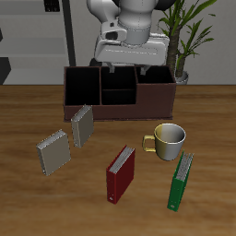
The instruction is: Place the white-yellow mug into the back desk caddy's left compartment and place the right yellow book into the back desk caddy's right compartment
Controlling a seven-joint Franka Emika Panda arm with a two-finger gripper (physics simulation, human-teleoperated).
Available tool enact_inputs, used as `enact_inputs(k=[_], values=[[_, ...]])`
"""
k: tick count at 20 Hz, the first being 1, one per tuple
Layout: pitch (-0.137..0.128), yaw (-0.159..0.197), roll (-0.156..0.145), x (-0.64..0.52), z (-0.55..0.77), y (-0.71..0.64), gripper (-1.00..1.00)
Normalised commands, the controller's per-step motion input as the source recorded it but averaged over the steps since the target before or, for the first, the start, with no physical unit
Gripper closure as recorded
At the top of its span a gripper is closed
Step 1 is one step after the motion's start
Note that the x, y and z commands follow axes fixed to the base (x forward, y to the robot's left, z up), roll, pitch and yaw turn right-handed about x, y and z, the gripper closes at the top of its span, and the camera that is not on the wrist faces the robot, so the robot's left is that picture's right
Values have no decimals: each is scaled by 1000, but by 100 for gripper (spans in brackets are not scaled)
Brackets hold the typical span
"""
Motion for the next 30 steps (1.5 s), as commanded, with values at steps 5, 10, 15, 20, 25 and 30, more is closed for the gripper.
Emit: enact_inputs(k=[5, 10, 15, 20, 25, 30], values=[[-59, 4, 49, -18, -69, 520, -100], [-71, -5, 32, 80, -18, 579, -100], [-29, -26, 54, 154, -104, 320, -100], [16, -65, -5, 269, -307, 166, -100], [-4, -94, -29, -34, -474, 141, -100], [24, -100, 18, -129, -511, 200, -100]])
